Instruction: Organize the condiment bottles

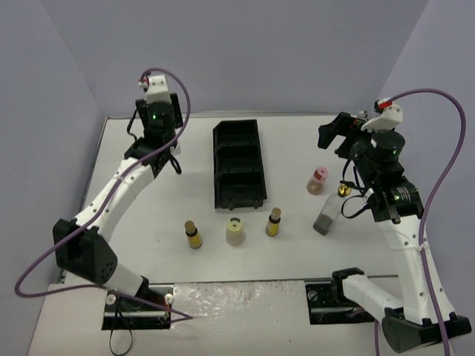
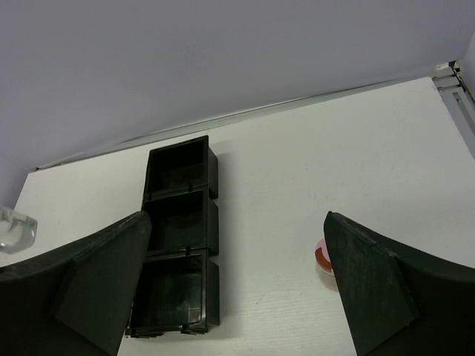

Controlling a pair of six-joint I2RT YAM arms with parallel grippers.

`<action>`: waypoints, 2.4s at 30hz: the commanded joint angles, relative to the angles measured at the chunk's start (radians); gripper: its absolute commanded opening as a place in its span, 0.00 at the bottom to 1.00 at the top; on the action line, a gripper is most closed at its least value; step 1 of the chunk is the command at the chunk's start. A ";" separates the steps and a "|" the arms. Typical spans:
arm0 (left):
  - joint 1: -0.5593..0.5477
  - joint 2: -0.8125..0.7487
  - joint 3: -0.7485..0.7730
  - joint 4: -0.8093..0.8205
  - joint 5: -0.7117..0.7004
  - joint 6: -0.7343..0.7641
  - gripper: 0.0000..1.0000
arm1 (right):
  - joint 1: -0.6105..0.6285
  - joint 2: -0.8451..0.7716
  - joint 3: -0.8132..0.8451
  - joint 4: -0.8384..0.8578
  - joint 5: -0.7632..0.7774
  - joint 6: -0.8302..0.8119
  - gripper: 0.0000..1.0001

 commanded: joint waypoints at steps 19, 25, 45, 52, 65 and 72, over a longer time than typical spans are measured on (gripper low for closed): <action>-0.084 0.804 1.165 -0.016 0.418 0.075 0.00 | 0.013 0.027 -0.029 0.171 0.020 0.012 1.00; -0.093 0.944 1.285 -0.008 0.494 0.061 0.00 | 0.018 0.022 -0.064 0.191 0.028 -0.006 1.00; -0.175 1.007 1.153 0.185 0.527 0.038 0.00 | 0.054 0.040 -0.171 0.271 0.030 0.015 1.00; -0.176 1.010 1.098 0.207 0.516 0.040 0.00 | 0.059 0.034 -0.184 0.269 0.035 0.007 1.00; -0.178 1.004 0.993 0.239 0.493 0.018 0.17 | 0.077 0.030 -0.190 0.269 0.052 0.003 1.00; -0.192 0.965 0.929 0.281 0.480 0.051 0.79 | 0.086 0.033 -0.190 0.269 0.055 0.002 1.00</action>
